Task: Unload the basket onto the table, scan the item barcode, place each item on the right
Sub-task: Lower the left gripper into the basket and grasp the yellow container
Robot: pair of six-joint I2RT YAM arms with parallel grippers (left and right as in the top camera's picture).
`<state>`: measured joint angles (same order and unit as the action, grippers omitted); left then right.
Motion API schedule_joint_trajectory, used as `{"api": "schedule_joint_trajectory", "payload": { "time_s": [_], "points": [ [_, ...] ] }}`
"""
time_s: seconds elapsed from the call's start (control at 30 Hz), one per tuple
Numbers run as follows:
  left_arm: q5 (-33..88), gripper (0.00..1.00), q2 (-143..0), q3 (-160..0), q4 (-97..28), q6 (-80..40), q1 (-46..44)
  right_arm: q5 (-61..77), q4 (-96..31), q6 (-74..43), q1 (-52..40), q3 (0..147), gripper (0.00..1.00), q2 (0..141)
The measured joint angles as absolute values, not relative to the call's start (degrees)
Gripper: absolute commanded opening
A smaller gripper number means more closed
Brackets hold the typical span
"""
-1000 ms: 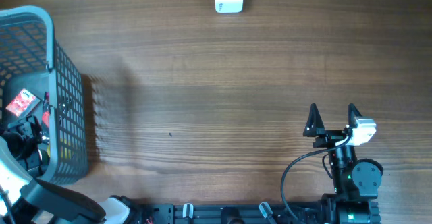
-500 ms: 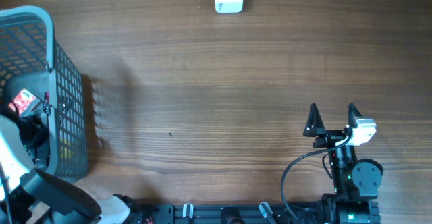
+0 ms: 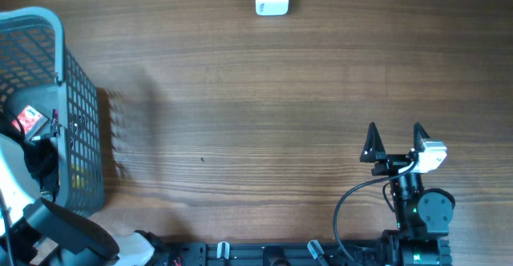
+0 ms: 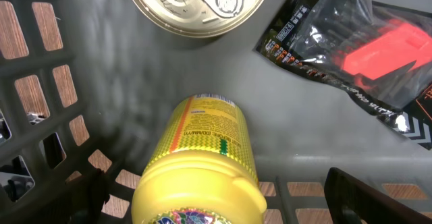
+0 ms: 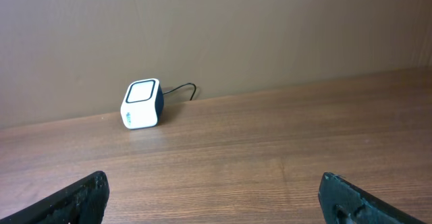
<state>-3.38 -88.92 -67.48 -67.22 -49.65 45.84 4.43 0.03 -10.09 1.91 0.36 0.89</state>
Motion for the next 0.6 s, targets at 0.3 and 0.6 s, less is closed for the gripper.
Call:
{"api": "schedule_joint_trajectory", "payload": {
  "time_s": [0.3,0.6],
  "points": [
    [-3.6,0.95,-89.0,-62.5,-64.5,-49.6,45.8,4.4,0.0,-10.1,1.9,0.4,1.00,0.9],
    [-3.6,0.73,-89.0,-62.4,-64.2,-49.9,45.8,4.4,0.0,-10.1,1.9,0.4,1.00,0.9]
  ]
}}
